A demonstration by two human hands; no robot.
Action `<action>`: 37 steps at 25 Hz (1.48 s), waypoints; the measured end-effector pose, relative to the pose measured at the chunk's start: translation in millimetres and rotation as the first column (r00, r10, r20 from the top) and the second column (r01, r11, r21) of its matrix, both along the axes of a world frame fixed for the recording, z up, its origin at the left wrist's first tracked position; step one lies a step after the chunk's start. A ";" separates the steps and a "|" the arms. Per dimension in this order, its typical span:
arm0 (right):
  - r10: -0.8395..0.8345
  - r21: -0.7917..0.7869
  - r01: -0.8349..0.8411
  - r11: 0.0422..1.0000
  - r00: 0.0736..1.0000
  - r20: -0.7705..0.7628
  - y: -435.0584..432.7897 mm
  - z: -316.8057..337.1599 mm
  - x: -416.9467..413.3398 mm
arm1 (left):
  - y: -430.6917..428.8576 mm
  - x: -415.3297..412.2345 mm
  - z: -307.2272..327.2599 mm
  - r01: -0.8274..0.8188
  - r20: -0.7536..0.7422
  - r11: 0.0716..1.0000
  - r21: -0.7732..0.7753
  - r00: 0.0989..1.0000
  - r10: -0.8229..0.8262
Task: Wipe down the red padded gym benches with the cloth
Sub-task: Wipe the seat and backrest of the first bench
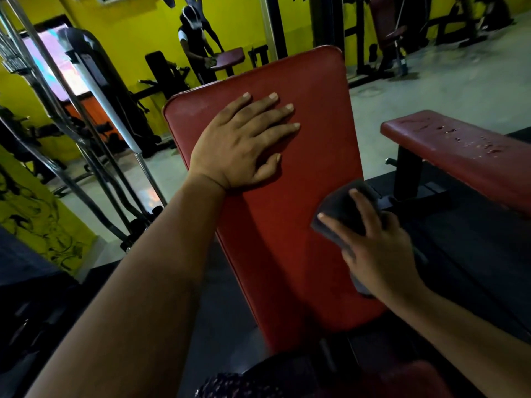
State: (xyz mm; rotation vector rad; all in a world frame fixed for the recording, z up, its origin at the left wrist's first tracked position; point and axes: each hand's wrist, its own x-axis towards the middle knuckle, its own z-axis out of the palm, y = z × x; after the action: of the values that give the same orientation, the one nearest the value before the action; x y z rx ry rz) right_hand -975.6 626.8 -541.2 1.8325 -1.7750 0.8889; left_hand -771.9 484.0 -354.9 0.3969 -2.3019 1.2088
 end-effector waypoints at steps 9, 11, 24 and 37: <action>-0.147 0.154 0.038 0.987 0.584 0.798 9.2 -16.4 47.7 | 1.6 -0.2 0.0 0.005 -0.010 1.000 0.010 1.000 -0.005; -0.143 0.139 0.046 0.989 0.519 0.843 9.8 -9.6 61.1 | 1.9 -0.6 -0.3 0.007 -0.014 1.000 0.011 1.000 -0.007; 0.059 0.191 -0.136 0.972 0.931 0.361 20.4 -20.9 165.9 | 5.4 0.0 -0.8 -0.013 -0.008 1.000 0.003 1.000 0.013; 0.195 0.018 -0.199 0.980 0.935 -0.295 22.6 -82.6 111.0 | 5.0 0.0 -1.7 -0.008 -0.016 1.000 0.018 1.000 0.008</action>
State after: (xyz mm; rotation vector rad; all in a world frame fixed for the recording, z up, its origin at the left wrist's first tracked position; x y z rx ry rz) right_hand -864.6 649.4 -623.8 2.0412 -1.4189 0.6495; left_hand -771.8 489.0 -356.6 0.4214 -2.3009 1.1850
